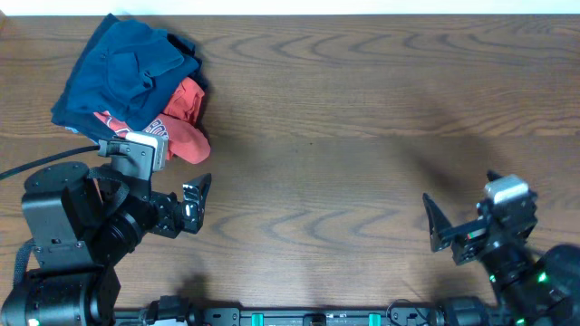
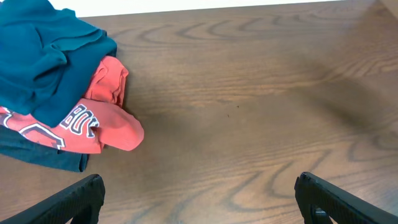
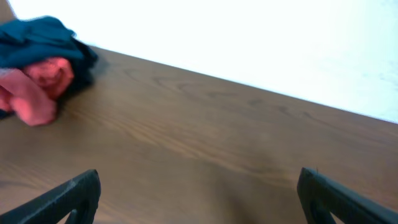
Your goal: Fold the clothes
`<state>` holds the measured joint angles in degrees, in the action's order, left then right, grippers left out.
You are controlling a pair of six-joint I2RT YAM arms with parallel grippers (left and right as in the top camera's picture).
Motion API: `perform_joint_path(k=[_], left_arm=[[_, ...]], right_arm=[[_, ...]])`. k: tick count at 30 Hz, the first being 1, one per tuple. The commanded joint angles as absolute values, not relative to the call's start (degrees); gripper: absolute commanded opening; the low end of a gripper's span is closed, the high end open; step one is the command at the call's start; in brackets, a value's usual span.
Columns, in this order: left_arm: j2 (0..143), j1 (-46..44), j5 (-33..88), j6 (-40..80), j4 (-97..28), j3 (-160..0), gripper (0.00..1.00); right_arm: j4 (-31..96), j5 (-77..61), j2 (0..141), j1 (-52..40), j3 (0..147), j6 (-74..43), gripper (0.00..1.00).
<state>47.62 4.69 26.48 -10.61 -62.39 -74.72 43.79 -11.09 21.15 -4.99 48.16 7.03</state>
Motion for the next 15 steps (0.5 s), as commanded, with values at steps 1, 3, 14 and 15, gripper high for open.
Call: perform_joint_path(k=[1,3,14,15], left_arm=[[47.75,4.4,25.87,-11.55,-62.37,-75.24,0.98],[47.75,4.43,25.85,-11.55,-62.37,-75.24,0.98],[47.75,4.4,25.85,-11.55,-62.37,-75.24,0.98],[47.75,4.4,25.87,-11.55,-62.37,-75.24,0.98]], right_arm=[[41.32,-10.48,14.83,-2.92,39.86,9.93,0.99],[39.48,-10.57,10.48,-2.28,34.85,9.91,0.99],[22.48,-14.17,0.3,-2.28,16.27,9.91,0.99],[20.29,-14.17,0.3,-2.31,15.18,9.91,0.99]])
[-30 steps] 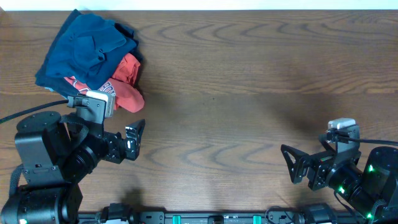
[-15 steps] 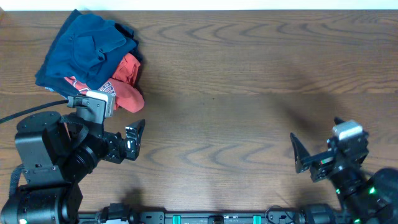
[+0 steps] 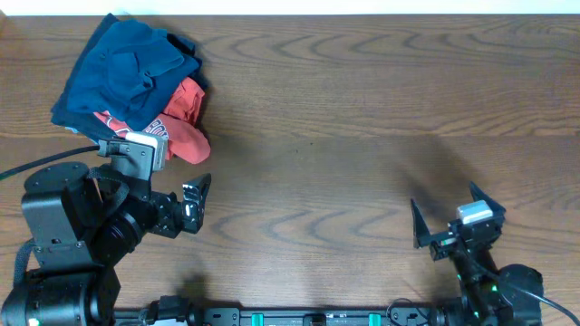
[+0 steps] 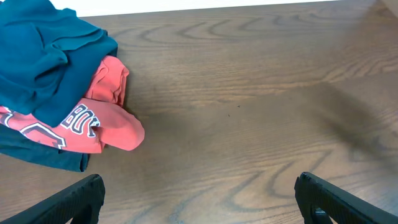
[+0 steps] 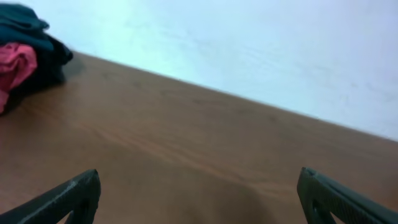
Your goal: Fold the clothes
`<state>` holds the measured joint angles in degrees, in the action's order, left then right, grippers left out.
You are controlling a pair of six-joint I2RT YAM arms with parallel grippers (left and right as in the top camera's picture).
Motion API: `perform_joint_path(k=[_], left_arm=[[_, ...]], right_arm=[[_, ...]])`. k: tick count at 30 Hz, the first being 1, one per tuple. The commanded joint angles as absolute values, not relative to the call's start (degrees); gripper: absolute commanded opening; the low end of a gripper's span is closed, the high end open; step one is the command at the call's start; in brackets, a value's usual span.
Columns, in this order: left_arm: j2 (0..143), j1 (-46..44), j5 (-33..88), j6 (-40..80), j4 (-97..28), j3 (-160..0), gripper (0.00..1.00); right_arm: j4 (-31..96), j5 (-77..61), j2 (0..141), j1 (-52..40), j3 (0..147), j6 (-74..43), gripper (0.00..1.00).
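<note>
A pile of clothes lies at the table's far left: a dark blue garment [image 3: 122,68] on top of a red shirt [image 3: 186,122] with white lettering. The left wrist view shows the blue garment [image 4: 43,62] and the red shirt [image 4: 106,121] at its left edge. My left gripper [image 3: 186,204] hangs open just in front of the pile, nothing between its fingers [image 4: 74,199]. At the front right my right gripper [image 3: 449,222] is open and empty, far from the clothes; the pile [image 5: 25,56] shows small at its view's left edge.
The brown wooden table [image 3: 362,109] stretches bare between the pile and the right arm. Its far edge [image 3: 362,14] meets a white wall. A black cable [image 3: 45,163] runs in from the left by the left arm's base.
My right arm has pulled back toward the front edge and sits lower in the overhead view, its camera tilted up more. The left arm and the clothes have not moved.
</note>
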<state>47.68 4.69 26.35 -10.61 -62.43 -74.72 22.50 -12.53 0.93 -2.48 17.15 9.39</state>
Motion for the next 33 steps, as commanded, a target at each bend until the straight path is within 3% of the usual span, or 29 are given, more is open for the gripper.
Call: perform_joint_path(k=[1,11,22,33], left_arm=[[47.75,4.4,25.87,-11.55,-62.37,-75.24,0.98],[47.75,4.4,25.87,-11.55,-62.37,-75.24,0.98],[47.75,4.4,25.87,-11.55,-62.37,-75.24,0.98],[47.75,4.4,25.87,-11.55,-62.37,-75.24,0.98]], right_arm=[[18.22,-14.17,0.3,-2.31,13.87,9.91,0.99],[5.54,-15.31,0.3,-2.33,1.5,9.61,0.99],[-4.75,-16.75,0.3,-2.31,0.3,9.52,0.99],[2.74,-16.16,0.32,-2.31,0.3,9.43,0.99]])
